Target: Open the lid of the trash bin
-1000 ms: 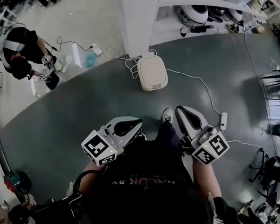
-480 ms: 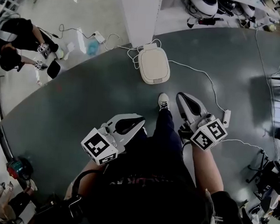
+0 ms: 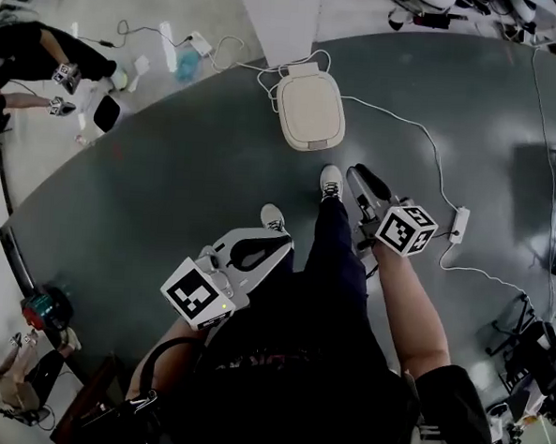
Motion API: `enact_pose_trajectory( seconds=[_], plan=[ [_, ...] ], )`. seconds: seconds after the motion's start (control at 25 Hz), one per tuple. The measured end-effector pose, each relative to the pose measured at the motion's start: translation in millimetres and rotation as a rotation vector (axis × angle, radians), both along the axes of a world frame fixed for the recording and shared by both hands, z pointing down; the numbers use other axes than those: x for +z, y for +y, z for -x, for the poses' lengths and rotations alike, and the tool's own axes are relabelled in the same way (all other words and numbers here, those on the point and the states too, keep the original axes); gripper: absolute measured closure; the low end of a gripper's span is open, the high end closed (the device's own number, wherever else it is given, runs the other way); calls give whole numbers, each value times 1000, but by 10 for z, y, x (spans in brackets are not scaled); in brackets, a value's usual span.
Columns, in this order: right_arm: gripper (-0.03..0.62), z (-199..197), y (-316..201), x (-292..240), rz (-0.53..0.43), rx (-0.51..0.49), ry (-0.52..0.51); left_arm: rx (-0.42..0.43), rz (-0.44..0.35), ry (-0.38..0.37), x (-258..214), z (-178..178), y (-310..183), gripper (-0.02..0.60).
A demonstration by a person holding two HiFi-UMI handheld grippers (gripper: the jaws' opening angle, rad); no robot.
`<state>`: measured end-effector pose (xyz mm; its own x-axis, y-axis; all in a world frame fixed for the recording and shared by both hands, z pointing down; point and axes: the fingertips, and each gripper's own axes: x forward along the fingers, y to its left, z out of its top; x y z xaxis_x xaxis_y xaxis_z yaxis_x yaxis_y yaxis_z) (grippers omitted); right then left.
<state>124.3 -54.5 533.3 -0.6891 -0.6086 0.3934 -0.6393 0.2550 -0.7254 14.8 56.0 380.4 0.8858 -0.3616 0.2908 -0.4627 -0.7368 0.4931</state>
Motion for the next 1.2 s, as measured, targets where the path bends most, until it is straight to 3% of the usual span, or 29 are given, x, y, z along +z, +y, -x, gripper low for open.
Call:
enact_pose_trajectory(
  seconds=[0.28, 0.6, 0.84, 1.2],
  plan=[
    [477, 46, -29, 1361, 285, 0, 58, 39, 16, -44, 323, -58, -68, 580],
    [455, -39, -57, 2767, 536, 44, 169, -145, 155, 10, 757, -46, -126, 580],
    [444, -60, -156, 3476, 637, 48, 215, -174, 259, -36, 1271, -59, 10, 580],
    [433, 119, -308, 4000, 723, 131, 175, -246, 340, -25, 1577, 56, 43, 580]
  ],
)
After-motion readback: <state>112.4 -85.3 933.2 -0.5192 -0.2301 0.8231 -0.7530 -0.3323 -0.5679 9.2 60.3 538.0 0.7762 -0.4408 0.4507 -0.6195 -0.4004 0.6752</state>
